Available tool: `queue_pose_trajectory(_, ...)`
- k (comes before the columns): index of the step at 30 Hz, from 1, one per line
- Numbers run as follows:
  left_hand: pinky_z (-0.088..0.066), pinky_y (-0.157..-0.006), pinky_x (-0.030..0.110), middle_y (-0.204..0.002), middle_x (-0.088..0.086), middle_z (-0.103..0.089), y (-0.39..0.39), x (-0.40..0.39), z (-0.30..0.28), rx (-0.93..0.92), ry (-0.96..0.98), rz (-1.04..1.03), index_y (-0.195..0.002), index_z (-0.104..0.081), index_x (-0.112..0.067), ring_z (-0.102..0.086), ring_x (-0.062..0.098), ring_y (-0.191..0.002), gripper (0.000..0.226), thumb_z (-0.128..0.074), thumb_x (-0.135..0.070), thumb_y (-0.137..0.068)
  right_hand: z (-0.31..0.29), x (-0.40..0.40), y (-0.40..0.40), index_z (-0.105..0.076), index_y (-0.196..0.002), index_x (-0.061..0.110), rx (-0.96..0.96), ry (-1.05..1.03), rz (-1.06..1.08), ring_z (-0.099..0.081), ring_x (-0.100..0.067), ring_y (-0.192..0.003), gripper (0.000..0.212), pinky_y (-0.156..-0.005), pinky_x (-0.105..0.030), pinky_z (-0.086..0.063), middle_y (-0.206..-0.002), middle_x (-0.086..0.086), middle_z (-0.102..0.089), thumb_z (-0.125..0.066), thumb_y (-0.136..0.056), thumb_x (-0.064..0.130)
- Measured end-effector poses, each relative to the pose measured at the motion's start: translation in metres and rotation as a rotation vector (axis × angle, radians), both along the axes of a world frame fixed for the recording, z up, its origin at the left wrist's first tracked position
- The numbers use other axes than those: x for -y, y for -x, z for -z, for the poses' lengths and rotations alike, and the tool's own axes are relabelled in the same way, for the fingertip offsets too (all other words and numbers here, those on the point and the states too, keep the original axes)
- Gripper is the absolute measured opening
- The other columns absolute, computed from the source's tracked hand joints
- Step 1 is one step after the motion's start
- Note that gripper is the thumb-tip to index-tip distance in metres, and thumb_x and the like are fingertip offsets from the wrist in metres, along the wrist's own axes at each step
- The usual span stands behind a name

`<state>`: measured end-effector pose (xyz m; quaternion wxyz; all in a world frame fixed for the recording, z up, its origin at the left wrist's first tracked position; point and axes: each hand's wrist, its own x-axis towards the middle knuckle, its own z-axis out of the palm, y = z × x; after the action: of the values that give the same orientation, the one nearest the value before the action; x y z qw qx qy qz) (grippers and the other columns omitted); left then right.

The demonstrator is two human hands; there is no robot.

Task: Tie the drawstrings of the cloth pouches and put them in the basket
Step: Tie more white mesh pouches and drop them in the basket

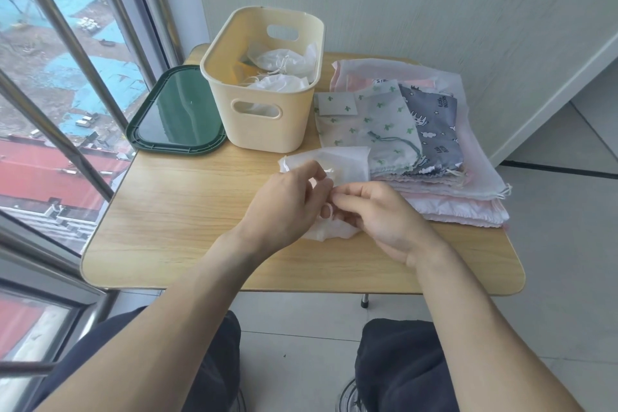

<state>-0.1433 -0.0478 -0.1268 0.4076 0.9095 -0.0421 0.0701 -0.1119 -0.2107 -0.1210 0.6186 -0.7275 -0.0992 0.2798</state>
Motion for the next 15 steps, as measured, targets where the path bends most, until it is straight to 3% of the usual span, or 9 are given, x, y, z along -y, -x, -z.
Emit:
queue_pose_trajectory(3,-0.027,-0.046,0.018,-0.043,-0.013,-0.05,0.001,0.0,-0.002,0.003,-0.001,-0.018,-0.082,-0.057,-0.02,-0.046,0.006,-0.044,0.019,-0.056,-0.027,-0.099,-0.002,-0.006,0.002,-0.072,-0.092,0.004,-0.094,-0.054,0.048,-0.055,-0.02,-0.079,0.033,-0.073,-0.029,-0.04,-0.076,-0.008,-0.066,-0.048,-0.105,0.023)
queue_pose_trajectory(6,-0.028,-0.044,0.017,-0.043,-0.018,-0.05,0.005,0.005,-0.004,0.033,-0.022,-0.013,-0.071,-0.048,-0.024,-0.047,0.003,-0.045,0.027,-0.059,-0.023,-0.096,-0.003,-0.012,0.004,-0.072,-0.076,0.016,-0.048,0.038,0.093,-0.055,-0.016,-0.071,0.038,-0.067,-0.029,-0.04,-0.069,-0.005,-0.061,-0.058,-0.099,0.043)
queue_pose_trajectory(9,-0.032,-0.045,0.018,-0.046,-0.013,-0.051,0.005,0.006,-0.006,0.034,-0.099,-0.041,-0.083,-0.058,-0.016,-0.052,0.006,-0.049,0.012,-0.062,-0.024,-0.091,-0.003,-0.015,0.004,-0.071,-0.066,0.018,-0.053,0.069,0.138,-0.052,-0.015,-0.066,0.033,-0.063,-0.029,-0.038,-0.063,-0.004,-0.059,-0.065,-0.091,0.04)
queue_pose_trajectory(11,-0.038,-0.047,0.027,-0.052,-0.011,-0.051,0.005,0.007,-0.006,0.004,-0.174,-0.07,-0.081,-0.057,-0.017,-0.053,0.01,-0.051,0.019,-0.06,-0.034,-0.091,-0.005,-0.015,0.004,-0.071,-0.066,0.017,-0.071,0.073,0.151,-0.051,-0.017,-0.067,0.03,-0.063,-0.03,-0.038,-0.062,-0.005,-0.059,-0.063,-0.087,0.037)
queue_pose_trajectory(15,-0.028,-0.044,0.026,-0.045,-0.007,-0.043,0.007,0.011,-0.008,-0.072,-0.327,-0.067,-0.061,-0.064,-0.019,-0.042,0.011,-0.044,0.043,-0.05,-0.039,-0.097,-0.006,-0.018,0.003,-0.062,-0.055,0.017,-0.036,0.156,0.176,-0.048,-0.014,-0.058,0.038,-0.059,-0.03,-0.036,-0.055,-0.003,-0.055,-0.058,-0.09,0.03)
